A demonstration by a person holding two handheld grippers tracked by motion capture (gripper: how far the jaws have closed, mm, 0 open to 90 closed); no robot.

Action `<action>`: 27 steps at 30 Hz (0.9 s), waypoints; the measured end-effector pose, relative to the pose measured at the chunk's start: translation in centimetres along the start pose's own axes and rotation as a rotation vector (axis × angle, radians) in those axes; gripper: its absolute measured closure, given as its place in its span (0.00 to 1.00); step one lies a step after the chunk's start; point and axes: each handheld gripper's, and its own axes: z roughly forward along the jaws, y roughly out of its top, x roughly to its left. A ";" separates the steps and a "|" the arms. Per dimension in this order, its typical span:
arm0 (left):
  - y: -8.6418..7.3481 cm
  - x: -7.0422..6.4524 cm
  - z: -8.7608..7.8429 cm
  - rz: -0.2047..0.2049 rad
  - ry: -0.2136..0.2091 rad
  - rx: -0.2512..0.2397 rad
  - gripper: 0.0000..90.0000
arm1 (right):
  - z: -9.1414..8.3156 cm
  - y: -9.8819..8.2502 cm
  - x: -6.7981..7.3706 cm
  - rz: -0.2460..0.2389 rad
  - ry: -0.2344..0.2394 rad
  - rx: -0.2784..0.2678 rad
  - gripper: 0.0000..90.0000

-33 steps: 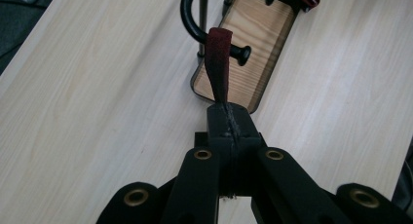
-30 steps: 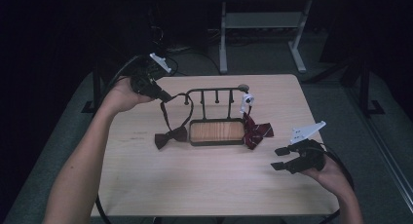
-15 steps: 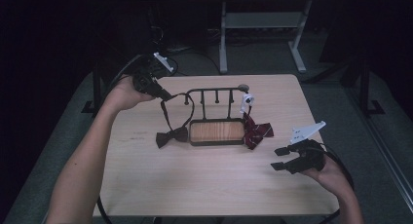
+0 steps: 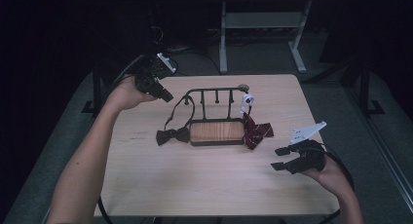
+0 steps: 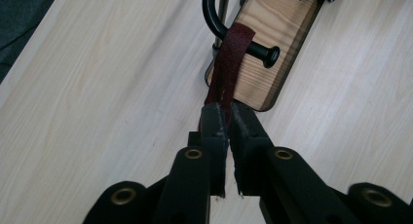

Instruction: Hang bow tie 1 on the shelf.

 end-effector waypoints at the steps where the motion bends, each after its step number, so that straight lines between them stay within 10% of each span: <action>1: -0.1 0.0 0.0 0.001 0.002 -0.002 0.92 | 0.0 0.0 0.0 -0.002 0.000 0.000 0.45; 27: -3.8 -1.9 0.1 0.008 -0.008 -0.030 0.75 | -0.4 -0.4 -0.3 0.033 -0.029 -0.015 0.40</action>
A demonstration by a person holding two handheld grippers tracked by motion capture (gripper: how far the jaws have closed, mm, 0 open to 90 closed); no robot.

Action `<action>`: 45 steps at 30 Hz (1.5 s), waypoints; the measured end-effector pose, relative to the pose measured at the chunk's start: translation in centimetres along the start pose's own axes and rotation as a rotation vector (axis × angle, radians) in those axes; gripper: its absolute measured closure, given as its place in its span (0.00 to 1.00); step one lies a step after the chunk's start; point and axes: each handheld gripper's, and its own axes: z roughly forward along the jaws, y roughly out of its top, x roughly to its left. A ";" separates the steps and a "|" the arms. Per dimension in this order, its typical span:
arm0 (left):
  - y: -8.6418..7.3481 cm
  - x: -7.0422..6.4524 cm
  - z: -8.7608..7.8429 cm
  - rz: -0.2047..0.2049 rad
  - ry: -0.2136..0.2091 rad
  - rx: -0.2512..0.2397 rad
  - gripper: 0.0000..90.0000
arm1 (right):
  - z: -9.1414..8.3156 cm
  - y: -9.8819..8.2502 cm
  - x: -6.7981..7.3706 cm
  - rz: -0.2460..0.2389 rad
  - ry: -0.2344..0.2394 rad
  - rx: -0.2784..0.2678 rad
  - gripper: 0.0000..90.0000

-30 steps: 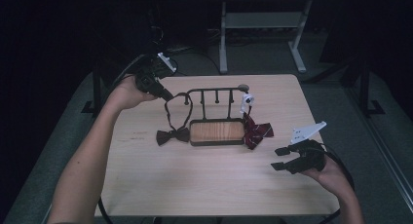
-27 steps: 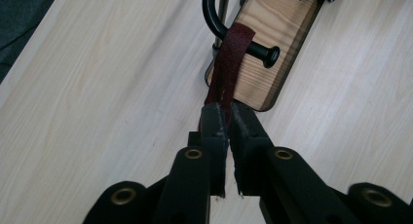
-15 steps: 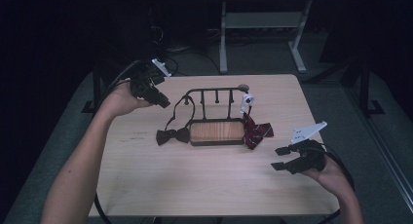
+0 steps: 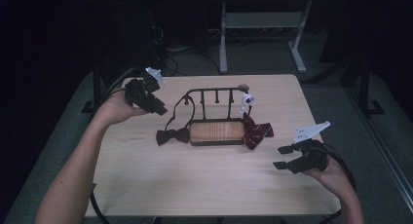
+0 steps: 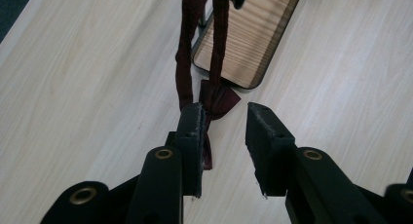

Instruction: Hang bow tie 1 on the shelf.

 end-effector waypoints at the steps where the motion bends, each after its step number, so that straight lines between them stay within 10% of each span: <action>1: -0.1 -0.1 0.0 0.002 0.004 0.003 0.74 | 0.0 0.0 0.0 -0.001 -0.001 0.000 0.40; 45: -5.6 -3.7 2.1 0.021 -0.041 -0.057 0.54 | -0.2 -0.7 -0.4 0.044 -0.044 0.009 0.34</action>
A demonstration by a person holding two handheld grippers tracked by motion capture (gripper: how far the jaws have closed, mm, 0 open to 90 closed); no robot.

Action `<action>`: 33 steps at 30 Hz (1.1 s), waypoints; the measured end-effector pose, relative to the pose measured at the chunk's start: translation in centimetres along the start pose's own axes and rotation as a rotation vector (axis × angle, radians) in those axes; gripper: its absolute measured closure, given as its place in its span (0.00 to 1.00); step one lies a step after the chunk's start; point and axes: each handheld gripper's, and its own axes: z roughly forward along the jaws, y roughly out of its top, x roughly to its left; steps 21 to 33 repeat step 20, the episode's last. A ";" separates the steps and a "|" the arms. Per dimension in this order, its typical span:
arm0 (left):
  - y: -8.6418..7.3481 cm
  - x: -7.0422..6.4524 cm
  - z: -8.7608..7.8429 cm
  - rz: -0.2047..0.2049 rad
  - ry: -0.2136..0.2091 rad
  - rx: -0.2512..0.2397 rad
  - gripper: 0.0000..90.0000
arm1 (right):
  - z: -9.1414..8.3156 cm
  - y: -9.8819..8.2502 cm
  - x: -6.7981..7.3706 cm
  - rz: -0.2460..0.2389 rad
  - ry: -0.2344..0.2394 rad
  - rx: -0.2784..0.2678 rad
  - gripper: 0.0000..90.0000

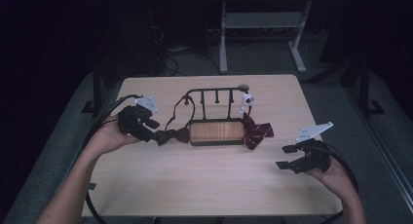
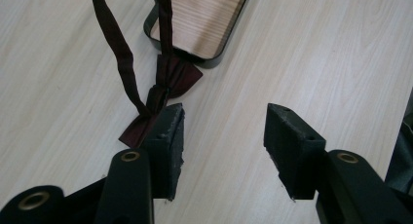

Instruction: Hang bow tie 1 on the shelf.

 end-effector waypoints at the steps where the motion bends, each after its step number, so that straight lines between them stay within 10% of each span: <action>1: -0.2 -0.1 0.1 -0.004 0.000 0.000 0.54 | 0.0 0.0 0.0 0.000 0.000 0.000 0.34; 33: -2.7 -1.7 1.9 0.007 -0.005 0.002 0.48 | 0.1 -0.1 -0.1 0.002 -0.001 0.006 0.34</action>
